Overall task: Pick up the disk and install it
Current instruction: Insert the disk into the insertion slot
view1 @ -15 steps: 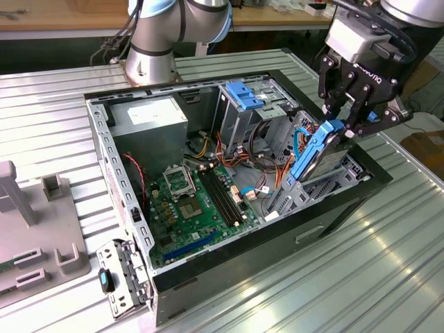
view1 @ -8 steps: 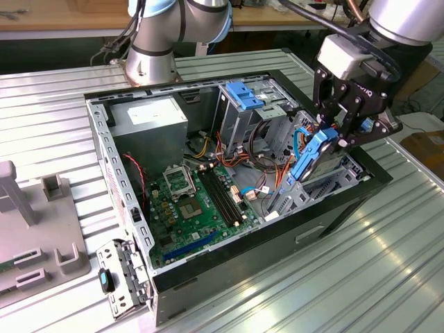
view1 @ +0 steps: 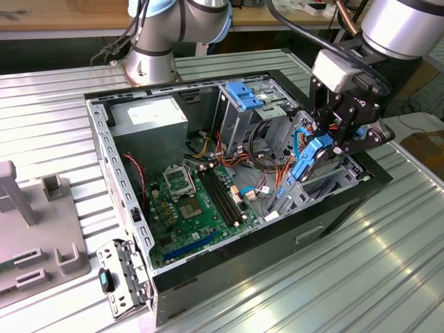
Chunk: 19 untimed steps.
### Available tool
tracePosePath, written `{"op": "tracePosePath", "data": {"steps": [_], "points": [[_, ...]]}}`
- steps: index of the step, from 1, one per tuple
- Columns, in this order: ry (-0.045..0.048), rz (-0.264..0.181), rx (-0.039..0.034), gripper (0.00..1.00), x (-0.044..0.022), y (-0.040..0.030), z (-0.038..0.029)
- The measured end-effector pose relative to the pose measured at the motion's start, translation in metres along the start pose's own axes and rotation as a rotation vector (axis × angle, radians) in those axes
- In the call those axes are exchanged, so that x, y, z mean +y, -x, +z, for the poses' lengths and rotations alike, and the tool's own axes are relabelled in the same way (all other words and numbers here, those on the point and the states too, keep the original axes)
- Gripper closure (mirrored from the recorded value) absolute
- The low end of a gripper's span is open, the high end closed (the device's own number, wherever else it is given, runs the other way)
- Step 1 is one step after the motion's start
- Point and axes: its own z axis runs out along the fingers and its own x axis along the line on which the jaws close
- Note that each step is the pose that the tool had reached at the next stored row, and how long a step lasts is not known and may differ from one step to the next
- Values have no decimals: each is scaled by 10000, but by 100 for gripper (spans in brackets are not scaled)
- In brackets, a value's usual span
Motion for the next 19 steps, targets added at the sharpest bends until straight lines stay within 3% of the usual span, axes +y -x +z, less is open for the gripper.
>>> {"op": "tracePosePath", "data": {"steps": [2,3,19], "points": [[-1,-1,1,62,0,0,0],[0,0,0,56,0,0,1],[0,0,0,56,3,-1,38]]}}
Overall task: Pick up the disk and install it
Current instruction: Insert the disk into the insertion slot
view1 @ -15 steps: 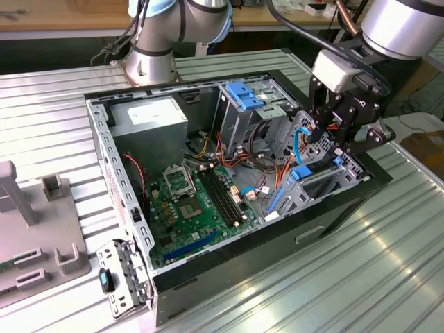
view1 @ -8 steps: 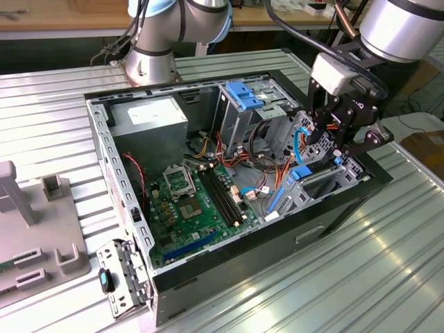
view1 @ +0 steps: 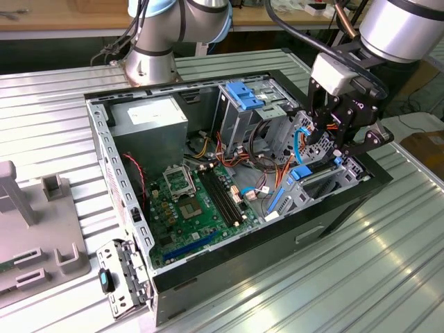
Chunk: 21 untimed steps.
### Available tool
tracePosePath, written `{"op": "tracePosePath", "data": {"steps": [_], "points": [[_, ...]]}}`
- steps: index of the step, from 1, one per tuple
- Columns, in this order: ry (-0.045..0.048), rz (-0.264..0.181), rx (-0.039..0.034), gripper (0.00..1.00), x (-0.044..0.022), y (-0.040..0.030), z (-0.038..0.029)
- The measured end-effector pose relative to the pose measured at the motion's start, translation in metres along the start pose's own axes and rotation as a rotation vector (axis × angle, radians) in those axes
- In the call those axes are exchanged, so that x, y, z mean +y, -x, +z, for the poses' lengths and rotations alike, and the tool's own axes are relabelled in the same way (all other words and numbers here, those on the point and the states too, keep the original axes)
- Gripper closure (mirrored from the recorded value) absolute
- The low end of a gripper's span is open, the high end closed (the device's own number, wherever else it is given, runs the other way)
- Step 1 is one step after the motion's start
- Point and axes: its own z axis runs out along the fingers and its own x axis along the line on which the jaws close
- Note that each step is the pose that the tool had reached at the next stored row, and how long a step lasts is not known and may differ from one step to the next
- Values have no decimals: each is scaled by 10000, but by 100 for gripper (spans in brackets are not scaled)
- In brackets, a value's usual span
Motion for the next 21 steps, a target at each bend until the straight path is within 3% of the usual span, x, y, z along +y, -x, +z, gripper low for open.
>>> {"op": "tracePosePath", "data": {"steps": [4,7,9,14,21], "points": [[1,1,-3,56,-32,0,6],[13,0,-1,56,-149,0,21],[16,0,0,56,-189,0,27],[34,0,-1,56,-209,49,52],[56,2,1,56,-213,48,98]]}}
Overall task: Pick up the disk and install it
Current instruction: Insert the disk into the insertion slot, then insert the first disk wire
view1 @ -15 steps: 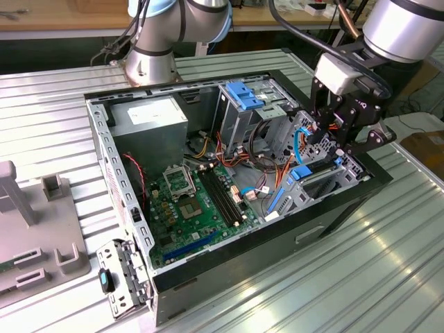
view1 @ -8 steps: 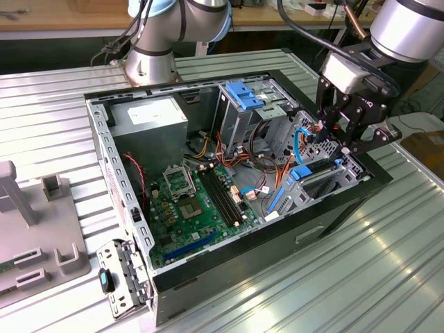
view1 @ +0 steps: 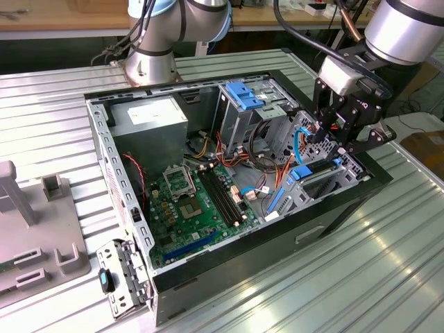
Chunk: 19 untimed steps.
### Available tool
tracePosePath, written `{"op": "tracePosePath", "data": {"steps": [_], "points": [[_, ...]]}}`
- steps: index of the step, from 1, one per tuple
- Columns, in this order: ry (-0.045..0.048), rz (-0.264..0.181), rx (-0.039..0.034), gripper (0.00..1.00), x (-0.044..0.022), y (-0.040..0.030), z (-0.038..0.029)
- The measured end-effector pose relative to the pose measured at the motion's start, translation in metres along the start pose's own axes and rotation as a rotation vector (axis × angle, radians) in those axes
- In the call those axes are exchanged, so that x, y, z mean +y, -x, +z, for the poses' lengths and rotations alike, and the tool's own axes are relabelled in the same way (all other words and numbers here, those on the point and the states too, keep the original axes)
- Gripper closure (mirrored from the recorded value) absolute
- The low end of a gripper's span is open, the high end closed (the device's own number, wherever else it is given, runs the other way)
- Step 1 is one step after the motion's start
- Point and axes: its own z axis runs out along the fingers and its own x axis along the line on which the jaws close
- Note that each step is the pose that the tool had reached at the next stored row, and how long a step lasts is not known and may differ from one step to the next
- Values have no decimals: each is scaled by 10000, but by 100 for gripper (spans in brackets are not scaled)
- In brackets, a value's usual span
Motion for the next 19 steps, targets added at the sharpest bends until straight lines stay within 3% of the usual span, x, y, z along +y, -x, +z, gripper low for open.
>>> {"op": "tracePosePath", "data": {"steps": [1,4,17,18,19], "points": [[1,0,0,56,-2,0,1],[16,3,-2,56,-99,0,14],[40,4,-6,56,-99,0,14],[34,-3,11,56,-90,2,13],[34,-19,76,56,-89,8,14]]}}
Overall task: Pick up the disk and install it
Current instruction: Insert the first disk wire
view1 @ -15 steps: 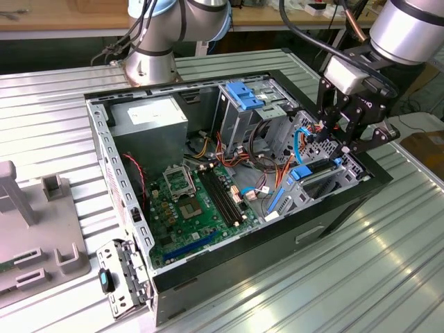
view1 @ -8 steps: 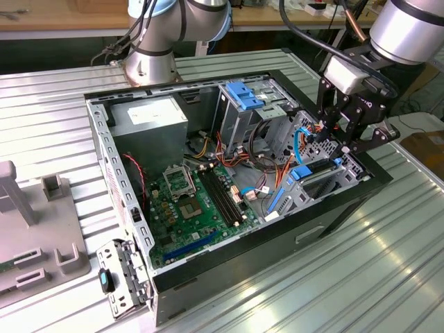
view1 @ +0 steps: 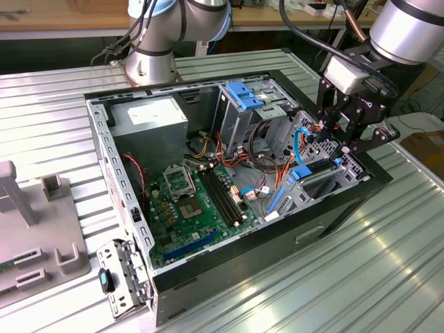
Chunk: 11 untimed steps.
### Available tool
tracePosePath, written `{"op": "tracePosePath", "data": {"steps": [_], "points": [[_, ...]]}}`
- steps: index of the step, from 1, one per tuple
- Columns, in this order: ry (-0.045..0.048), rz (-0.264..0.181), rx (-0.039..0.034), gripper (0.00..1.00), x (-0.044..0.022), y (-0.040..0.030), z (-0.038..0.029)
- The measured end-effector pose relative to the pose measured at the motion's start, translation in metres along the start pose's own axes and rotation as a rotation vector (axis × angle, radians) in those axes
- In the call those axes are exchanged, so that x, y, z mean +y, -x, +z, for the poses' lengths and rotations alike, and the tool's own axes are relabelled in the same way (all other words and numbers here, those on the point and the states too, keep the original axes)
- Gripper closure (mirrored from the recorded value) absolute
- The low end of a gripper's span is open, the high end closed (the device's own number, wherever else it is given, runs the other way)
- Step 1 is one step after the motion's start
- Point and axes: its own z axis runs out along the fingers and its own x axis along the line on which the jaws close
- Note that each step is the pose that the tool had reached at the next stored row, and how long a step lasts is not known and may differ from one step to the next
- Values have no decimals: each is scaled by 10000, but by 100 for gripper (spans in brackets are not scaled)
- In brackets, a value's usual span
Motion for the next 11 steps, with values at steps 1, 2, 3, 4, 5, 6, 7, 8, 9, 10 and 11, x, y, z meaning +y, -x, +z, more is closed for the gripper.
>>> {"op": "tracePosePath", "data": {"steps": [1,2,3,4,5,6,7,8,9,10,11], "points": [[-1,-1,-1,56,0,1,1],[0,-84,-4,56,-45,2,2],[2,-172,-16,56,-97,3,8],[3,-260,-27,56,-147,2,12],[6,-452,-44,56,-221,2,19],[9,-652,-59,56,-235,2,23],[11,-779,-69,56,-245,2,25],[14,-904,-78,56,-251,2,26],[19,-1224,-102,56,-259,2,28],[23,-1472,-123,56,-259,2,30],[26,-1690,-141,56,-261,2,33]]}}
